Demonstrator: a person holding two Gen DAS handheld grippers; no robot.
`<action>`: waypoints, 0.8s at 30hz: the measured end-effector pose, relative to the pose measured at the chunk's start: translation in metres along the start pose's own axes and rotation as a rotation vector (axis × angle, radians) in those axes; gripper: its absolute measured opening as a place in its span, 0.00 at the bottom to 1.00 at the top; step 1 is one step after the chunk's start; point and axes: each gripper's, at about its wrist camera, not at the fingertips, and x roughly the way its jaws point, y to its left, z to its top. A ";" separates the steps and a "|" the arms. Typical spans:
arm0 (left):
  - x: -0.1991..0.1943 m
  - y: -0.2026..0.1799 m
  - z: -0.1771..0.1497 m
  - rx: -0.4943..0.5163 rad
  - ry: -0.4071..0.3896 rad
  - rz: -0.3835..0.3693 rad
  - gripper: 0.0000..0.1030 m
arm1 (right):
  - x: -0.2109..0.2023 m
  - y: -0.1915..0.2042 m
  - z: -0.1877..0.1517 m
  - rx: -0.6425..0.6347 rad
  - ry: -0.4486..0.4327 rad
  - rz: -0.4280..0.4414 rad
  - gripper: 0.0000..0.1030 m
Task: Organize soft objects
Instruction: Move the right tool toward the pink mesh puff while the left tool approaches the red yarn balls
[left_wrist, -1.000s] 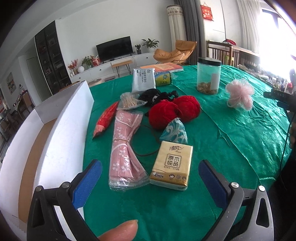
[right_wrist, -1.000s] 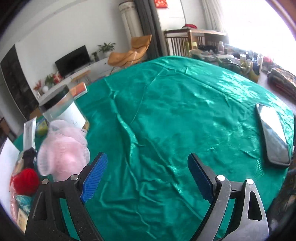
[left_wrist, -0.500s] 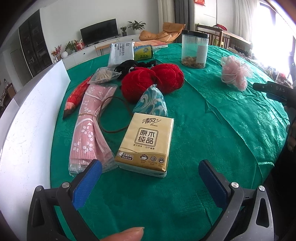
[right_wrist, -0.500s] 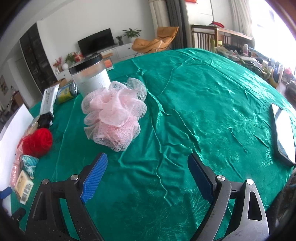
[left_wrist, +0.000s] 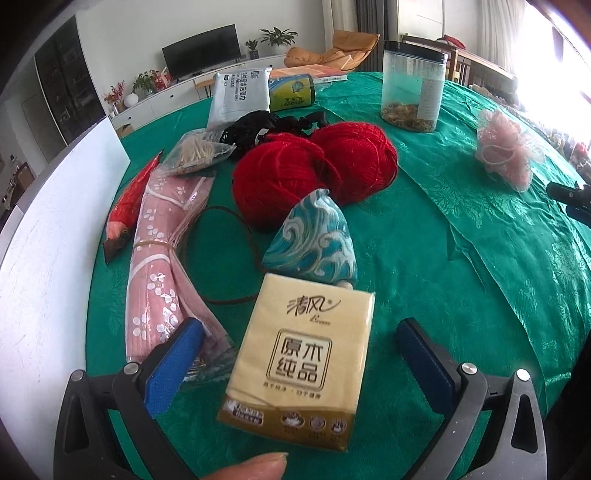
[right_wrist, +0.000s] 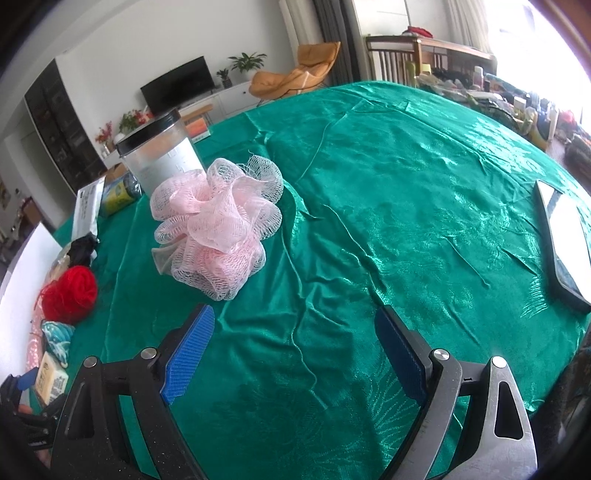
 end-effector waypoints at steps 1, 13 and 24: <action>0.003 0.000 0.004 -0.001 -0.004 0.001 1.00 | 0.000 -0.001 0.000 0.005 0.001 0.001 0.88; 0.027 0.008 0.034 -0.042 -0.039 0.022 1.00 | 0.007 -0.007 -0.001 0.027 0.027 -0.021 0.88; 0.029 0.009 0.033 -0.056 -0.034 0.003 1.00 | 0.018 0.016 -0.008 -0.118 0.041 -0.150 0.89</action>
